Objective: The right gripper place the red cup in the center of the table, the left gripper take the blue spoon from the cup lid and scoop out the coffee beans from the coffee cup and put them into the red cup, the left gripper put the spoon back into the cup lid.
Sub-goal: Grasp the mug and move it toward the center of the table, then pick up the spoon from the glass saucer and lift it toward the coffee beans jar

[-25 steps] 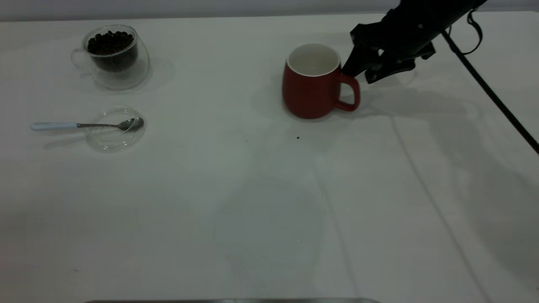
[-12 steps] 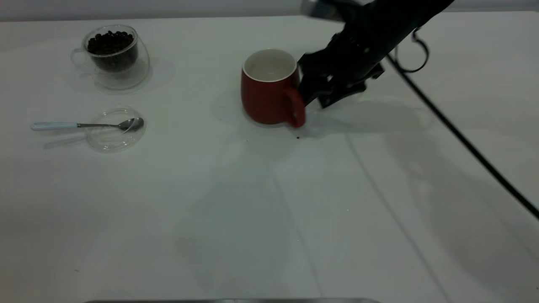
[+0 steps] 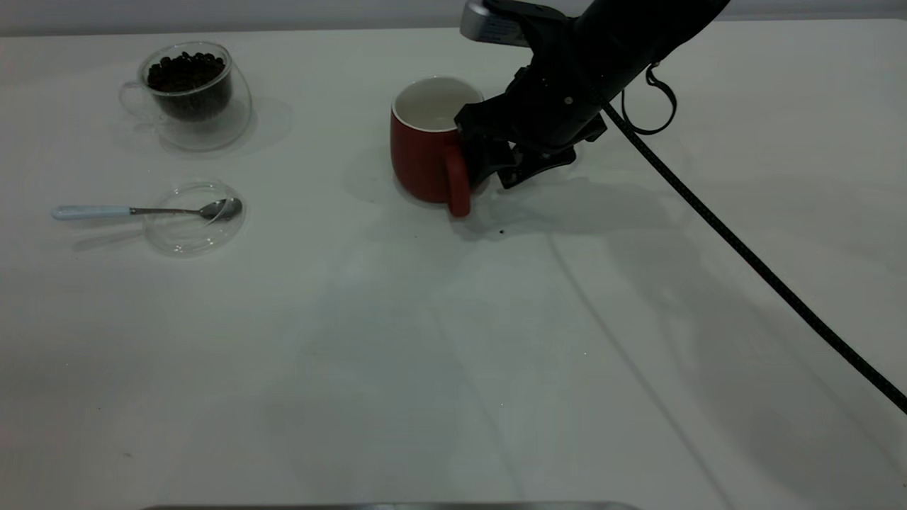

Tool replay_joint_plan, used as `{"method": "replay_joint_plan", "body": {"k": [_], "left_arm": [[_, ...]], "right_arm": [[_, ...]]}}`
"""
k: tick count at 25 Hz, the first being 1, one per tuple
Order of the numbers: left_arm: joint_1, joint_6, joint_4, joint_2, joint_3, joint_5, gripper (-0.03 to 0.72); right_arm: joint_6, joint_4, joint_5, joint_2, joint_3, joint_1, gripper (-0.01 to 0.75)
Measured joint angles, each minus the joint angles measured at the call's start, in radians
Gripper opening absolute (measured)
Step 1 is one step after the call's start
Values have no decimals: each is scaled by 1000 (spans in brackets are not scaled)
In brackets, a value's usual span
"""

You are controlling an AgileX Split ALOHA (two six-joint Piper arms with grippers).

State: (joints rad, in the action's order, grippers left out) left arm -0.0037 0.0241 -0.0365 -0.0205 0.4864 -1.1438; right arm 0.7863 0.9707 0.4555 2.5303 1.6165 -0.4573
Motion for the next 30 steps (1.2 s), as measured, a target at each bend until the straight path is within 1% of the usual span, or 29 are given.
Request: {"method": "replay_joint_plan", "body": {"k": [9,13,16,20,23,26,30], "left_arm": [[0,0,0,0,0,0,462],[0,0,0,0,0,0,462],[0,0,0,0,0,0,462],[0,0,0,0,0,0,462],[0,0,0,0,0,0,462],[0,0,0,0,0,0,462],[0,-1,0,0,0,0,462]], "right_arm": [[18,13,-37,0,0,-88,518],[25,-1,-33,0,0,-87,518],[28,-60,2,0,0,-59,518],[-6,-183,105,-5,0,14,518],[-73,-303,234,-64,-1,63,518],[-146,-430,382,-209,-1,95,518],[-276,-578,497,-456,-6,128,518]]}}
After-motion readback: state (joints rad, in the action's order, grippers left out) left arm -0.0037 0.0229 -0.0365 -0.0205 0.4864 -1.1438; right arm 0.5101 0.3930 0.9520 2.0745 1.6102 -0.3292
